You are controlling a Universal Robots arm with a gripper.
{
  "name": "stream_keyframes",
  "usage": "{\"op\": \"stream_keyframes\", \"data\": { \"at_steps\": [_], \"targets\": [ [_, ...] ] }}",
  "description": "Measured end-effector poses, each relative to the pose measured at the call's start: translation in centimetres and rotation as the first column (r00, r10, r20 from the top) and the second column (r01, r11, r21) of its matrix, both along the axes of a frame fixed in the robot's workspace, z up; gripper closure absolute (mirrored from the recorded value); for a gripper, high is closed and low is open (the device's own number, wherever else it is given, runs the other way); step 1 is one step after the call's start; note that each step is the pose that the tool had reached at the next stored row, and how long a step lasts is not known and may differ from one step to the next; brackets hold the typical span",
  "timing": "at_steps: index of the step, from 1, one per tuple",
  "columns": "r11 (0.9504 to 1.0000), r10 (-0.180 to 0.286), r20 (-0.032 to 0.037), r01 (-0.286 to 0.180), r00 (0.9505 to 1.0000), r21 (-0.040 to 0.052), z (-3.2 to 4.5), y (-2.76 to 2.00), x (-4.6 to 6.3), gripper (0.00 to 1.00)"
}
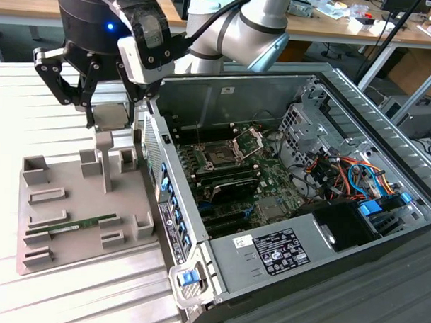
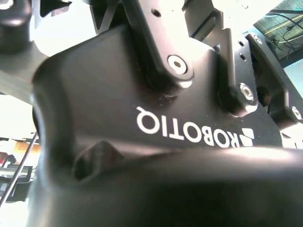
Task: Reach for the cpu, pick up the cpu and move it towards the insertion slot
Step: 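Pick up the cpu and move it towards the insertion slot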
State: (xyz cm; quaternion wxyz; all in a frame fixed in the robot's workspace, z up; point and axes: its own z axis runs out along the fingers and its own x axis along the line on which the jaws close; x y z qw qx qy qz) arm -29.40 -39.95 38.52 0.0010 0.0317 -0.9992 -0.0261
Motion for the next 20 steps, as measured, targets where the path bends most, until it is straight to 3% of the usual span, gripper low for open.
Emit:
{"op": "stream_keyframes", "data": {
  "at_steps": [20],
  "targets": [
    [1.0,0.0,0.0,0.0,1.0,0.0,0.0,0.0,2.8,0.45]
  ]
}}
